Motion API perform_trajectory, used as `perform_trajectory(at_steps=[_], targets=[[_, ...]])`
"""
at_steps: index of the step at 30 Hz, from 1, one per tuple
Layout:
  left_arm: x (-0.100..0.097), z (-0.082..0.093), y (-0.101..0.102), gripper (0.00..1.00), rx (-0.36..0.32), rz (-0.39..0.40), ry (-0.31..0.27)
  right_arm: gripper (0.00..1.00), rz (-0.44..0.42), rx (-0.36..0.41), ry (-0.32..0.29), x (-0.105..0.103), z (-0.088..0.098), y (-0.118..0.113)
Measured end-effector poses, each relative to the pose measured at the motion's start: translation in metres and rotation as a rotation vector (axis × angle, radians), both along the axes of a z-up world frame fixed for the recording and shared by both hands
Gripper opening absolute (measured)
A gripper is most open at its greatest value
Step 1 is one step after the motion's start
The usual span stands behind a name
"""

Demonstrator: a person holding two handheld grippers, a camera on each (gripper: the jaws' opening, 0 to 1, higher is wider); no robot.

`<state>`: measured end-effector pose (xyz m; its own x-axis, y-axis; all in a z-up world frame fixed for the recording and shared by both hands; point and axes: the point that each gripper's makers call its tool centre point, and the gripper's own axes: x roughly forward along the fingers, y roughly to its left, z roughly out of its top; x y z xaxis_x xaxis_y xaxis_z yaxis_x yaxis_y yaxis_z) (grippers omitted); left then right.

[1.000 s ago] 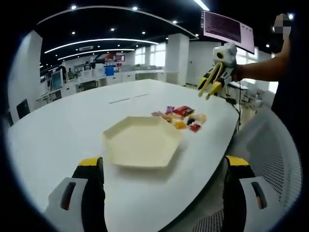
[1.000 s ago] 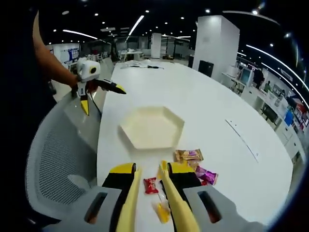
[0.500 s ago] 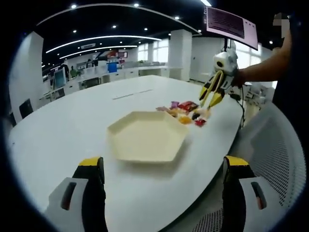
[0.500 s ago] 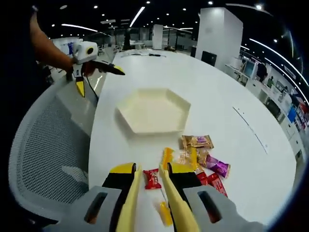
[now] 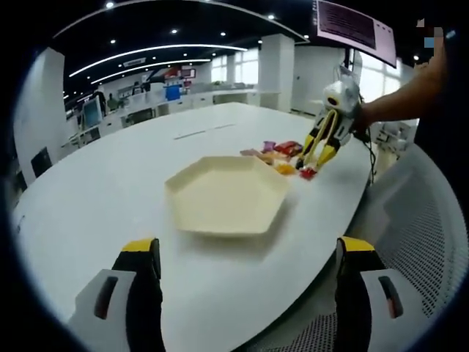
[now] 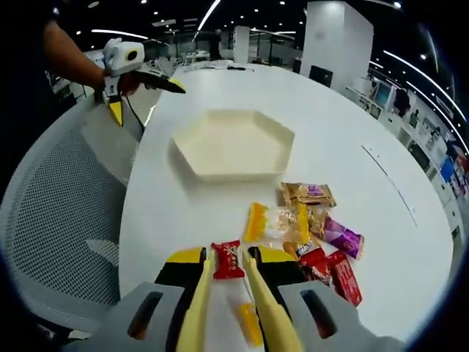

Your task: Place the target food into the container with the food tongs after gripping and lifting it, then release it inside without dropping or visibly crushing the food.

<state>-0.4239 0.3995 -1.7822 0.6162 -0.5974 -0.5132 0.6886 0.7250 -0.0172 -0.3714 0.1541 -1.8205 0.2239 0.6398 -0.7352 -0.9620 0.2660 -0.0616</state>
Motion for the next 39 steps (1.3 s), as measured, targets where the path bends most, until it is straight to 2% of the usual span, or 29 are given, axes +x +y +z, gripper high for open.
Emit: perform_trajectory(at_steps=[6,8,10,12,18,25,26,27,28,29,31,39], targets=[[0.000,-0.002,0.001,0.94,0.007,0.001,0.005,0.25,-0.001,-0.018,0.009,0.002,-0.010,-0.001],[0.000,-0.003,0.002,0.94,0.014,0.001,0.006,0.25,-0.017,0.005,0.036,0.001,-0.013,0.001],[0.000,-0.003,0.001,0.93,0.015,0.002,0.009,0.22,-0.016,-0.031,0.008,0.001,-0.017,0.000],[0.001,-0.004,0.003,0.92,0.022,0.008,0.010,0.21,-0.036,-0.014,0.026,0.001,-0.014,0.001],[0.001,-0.004,0.004,0.92,0.027,0.012,0.005,0.20,-0.040,-0.031,0.032,0.002,-0.014,0.001],[0.000,-0.003,0.001,0.98,0.006,0.000,0.007,0.20,-0.054,-0.019,0.045,0.005,-0.004,0.003],[-0.001,-0.005,0.000,0.99,0.009,-0.008,0.011,0.20,-0.069,-0.008,0.061,0.006,-0.001,0.003],[-0.002,-0.006,-0.001,0.99,0.010,-0.013,0.019,0.20,-0.080,0.012,0.118,0.001,0.000,0.004],[-0.003,-0.006,-0.003,0.99,0.013,-0.026,0.017,0.20,-0.078,0.032,0.139,0.000,0.003,0.006],[-0.004,-0.006,-0.004,0.99,0.016,-0.034,0.010,0.19,-0.079,0.022,0.111,0.004,0.004,0.004],[-0.005,-0.006,-0.006,0.99,0.010,-0.039,0.015,0.19,-0.073,0.001,0.116,0.002,0.004,0.003],[-0.005,-0.007,-0.006,1.00,0.017,-0.045,0.014,0.19,-0.095,0.001,0.106,0.014,0.026,0.003]])
